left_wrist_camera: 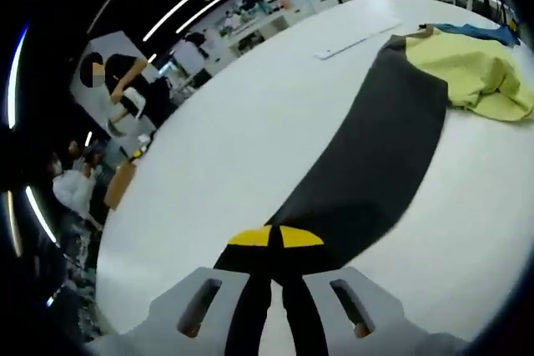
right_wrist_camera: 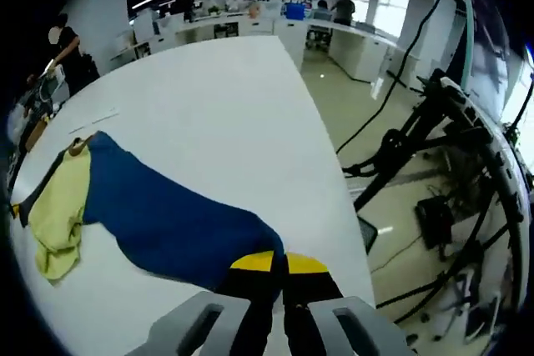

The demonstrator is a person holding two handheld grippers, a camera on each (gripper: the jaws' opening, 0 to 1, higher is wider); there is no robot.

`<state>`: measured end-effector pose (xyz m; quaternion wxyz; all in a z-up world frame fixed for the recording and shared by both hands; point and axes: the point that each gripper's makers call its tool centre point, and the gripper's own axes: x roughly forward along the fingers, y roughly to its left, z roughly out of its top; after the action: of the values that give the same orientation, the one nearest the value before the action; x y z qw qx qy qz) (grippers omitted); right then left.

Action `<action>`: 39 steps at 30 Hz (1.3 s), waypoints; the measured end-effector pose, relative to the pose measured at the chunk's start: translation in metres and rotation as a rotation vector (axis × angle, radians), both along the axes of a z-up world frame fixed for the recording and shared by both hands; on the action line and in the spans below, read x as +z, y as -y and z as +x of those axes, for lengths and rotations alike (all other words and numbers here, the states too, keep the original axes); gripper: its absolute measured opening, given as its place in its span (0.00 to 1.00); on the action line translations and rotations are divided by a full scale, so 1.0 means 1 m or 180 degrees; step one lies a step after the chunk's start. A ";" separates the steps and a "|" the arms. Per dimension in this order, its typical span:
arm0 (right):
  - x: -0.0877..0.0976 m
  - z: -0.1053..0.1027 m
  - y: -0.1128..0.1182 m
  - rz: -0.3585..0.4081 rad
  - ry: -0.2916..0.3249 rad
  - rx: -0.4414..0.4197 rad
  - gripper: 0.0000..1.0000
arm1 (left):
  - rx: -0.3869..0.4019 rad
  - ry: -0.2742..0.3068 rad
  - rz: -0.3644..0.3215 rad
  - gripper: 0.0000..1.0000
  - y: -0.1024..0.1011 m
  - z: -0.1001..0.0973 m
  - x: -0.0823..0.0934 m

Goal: Fold the garment on the visible template until the final outline fits inside the template.

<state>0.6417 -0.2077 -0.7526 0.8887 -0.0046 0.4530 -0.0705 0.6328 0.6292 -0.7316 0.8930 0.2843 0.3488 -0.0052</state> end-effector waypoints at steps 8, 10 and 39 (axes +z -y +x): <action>-0.002 0.004 0.007 -0.0092 0.0009 0.0030 0.00 | 0.0015 -0.0001 -0.0012 0.00 0.000 0.002 -0.001; -0.001 0.005 0.005 -0.0142 0.0022 0.0131 0.00 | 0.0003 0.0029 -0.0033 0.00 0.000 0.004 0.000; 0.040 -0.003 -0.189 0.0824 0.0650 0.1775 0.96 | -0.0528 0.0652 -0.1754 0.76 0.108 -0.020 0.038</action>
<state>0.6391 -0.0187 -0.7125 0.9078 -0.0084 0.3480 0.2338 0.6126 0.5208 -0.6938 0.9636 0.0579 0.2180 -0.1438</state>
